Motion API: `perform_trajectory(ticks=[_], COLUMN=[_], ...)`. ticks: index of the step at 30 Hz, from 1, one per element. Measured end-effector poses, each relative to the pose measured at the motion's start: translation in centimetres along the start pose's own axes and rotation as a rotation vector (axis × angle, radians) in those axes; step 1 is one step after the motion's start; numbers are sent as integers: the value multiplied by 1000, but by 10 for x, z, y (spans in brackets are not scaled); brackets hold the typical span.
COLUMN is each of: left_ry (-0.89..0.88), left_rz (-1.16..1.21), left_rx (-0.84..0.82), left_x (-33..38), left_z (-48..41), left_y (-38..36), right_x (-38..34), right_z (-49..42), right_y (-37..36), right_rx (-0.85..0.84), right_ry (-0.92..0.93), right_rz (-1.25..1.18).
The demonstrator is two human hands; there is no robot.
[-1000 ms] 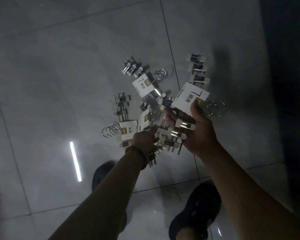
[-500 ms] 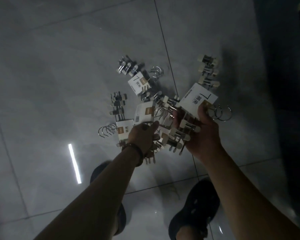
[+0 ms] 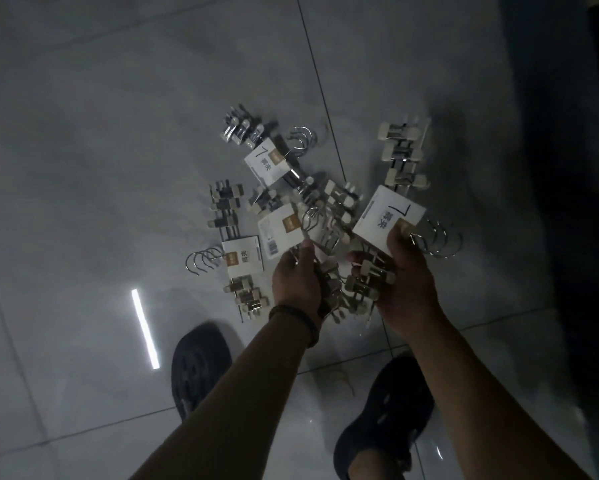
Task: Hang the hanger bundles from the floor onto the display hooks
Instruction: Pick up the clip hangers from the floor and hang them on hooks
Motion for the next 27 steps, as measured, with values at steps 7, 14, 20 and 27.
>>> perform_trajectory(ticks=[7,14,20,27], left_ry=[9,-428,-519,121], left_rz=[12,-458,-401,-214], left_rx=[173,400,350,-40], left_x=[3,29,52,94], left_z=[-16,-38,-30,30], left_y=[-5,24,42,68], right_x=[14,27,35,-15], right_z=[2,-22,-20,31], right_y=[-3,4,7,3], right_rx=[21,-40,90,137], right_ry=[-20,-155,-68,-29], right_rz=[138,136,158,330])
Point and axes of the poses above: each hand's wrist, its own z-axis away from the middle knuckle, its own y-axis out of the back of the hand, x = y × z, the point moved 3 cm from there along -z, towards the middle knuckle
